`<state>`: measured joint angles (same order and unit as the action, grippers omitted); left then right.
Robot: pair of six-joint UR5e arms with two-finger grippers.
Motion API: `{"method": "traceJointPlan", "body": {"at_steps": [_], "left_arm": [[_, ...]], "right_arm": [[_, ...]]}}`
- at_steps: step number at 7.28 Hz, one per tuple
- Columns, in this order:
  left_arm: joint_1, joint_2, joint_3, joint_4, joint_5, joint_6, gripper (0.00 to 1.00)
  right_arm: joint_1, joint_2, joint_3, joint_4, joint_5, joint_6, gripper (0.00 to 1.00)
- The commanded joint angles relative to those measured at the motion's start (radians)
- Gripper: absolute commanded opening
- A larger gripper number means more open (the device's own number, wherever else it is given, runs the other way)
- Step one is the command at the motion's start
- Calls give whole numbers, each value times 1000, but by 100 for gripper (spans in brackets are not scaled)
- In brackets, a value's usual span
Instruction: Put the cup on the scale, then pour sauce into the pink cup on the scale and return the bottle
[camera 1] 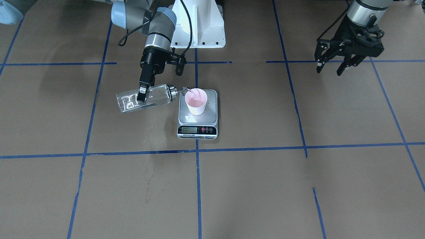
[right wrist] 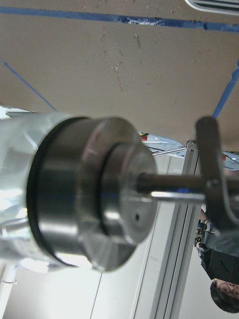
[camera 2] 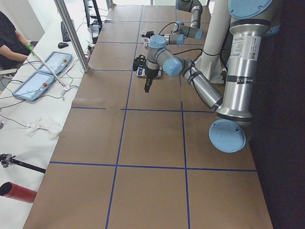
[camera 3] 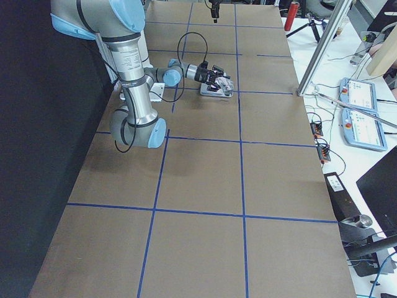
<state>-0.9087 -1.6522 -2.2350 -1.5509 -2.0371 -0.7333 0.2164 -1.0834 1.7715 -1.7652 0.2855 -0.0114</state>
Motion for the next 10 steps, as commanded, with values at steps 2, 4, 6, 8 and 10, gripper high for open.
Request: {"method": "traceJointPlan", "body": {"at_steps": [2,4,6,8,10], "left_arm": [[1,0,0,0,0,0,68],[1,0,0,0,0,-1,68],[1,-1,0,0,0,-5,68],[1,-1,2,0,0,-9,68],[2,-1,2,0,0,-9,68]], "right_arm": [[6,19,-9,0,-40,-102,0],[6,16,-10,0,-46,-108,0],[6,14,-11,0,-46,-110,0],[8,7,-9,3,-48,-108,0],[11,5,0,18,-37,-63,0]]}}
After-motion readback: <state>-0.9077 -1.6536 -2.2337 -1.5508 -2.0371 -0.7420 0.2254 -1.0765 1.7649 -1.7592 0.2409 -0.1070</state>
